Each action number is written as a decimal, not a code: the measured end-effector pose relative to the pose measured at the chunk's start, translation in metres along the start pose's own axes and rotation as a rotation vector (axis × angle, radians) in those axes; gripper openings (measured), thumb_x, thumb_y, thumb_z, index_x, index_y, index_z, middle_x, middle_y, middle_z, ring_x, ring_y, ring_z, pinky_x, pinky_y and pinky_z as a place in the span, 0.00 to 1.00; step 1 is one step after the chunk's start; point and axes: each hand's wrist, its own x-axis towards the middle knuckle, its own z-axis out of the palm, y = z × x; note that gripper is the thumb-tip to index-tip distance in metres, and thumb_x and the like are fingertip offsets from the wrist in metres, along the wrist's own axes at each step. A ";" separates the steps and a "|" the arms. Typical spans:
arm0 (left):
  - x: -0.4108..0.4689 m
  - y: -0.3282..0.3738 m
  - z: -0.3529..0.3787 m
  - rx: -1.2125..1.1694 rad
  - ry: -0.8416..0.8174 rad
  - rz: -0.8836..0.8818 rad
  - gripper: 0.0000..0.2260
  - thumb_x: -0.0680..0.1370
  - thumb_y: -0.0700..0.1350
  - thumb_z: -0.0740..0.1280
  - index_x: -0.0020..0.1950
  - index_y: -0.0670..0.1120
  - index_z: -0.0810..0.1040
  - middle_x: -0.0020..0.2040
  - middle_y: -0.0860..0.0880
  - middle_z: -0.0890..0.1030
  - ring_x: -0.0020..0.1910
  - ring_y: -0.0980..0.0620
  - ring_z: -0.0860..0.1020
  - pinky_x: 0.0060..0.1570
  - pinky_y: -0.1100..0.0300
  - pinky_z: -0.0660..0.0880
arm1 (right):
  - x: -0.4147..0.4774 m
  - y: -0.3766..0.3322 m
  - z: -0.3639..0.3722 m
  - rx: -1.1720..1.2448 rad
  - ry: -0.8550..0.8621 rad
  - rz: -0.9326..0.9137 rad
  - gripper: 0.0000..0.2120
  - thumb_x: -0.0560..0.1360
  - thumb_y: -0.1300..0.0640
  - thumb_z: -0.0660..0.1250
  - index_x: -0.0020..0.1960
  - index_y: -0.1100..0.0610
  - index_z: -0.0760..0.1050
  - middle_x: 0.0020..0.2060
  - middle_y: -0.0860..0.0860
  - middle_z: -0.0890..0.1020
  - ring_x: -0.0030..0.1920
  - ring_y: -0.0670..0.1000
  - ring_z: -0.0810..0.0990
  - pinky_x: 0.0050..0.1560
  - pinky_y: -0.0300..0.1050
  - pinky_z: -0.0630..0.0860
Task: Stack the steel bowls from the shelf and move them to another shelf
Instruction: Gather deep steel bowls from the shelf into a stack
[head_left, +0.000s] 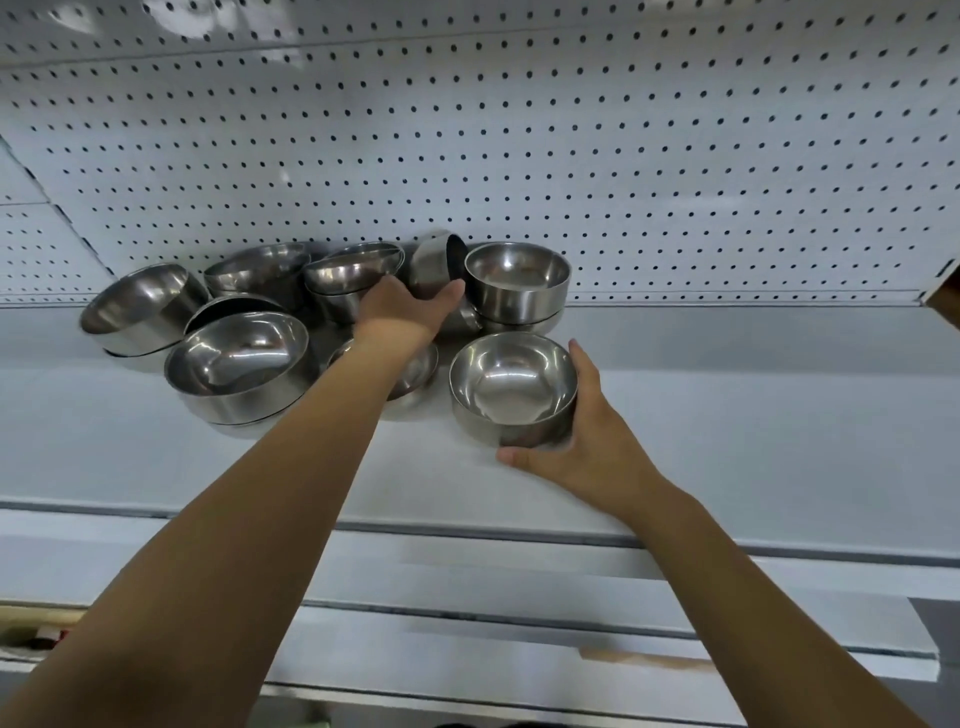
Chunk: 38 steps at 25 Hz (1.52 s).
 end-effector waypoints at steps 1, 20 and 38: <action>0.002 0.001 0.001 -0.006 0.005 -0.013 0.30 0.74 0.68 0.70 0.50 0.39 0.81 0.45 0.44 0.84 0.46 0.46 0.82 0.45 0.55 0.75 | 0.001 0.001 -0.001 -0.003 0.005 -0.003 0.67 0.60 0.32 0.82 0.83 0.39 0.39 0.79 0.38 0.63 0.76 0.42 0.67 0.74 0.42 0.67; -0.013 0.005 0.002 -0.193 0.168 0.038 0.23 0.63 0.68 0.75 0.41 0.50 0.83 0.38 0.52 0.85 0.42 0.52 0.84 0.54 0.49 0.81 | 0.005 0.006 -0.004 0.047 0.020 -0.032 0.63 0.61 0.37 0.84 0.82 0.39 0.45 0.67 0.23 0.64 0.70 0.37 0.68 0.68 0.34 0.67; -0.088 -0.006 -0.056 -0.695 -0.098 0.034 0.13 0.71 0.56 0.75 0.45 0.47 0.85 0.38 0.51 0.84 0.41 0.54 0.83 0.53 0.52 0.77 | 0.003 0.008 -0.008 0.099 -0.015 -0.033 0.66 0.60 0.40 0.86 0.83 0.39 0.43 0.70 0.30 0.67 0.71 0.40 0.69 0.72 0.42 0.68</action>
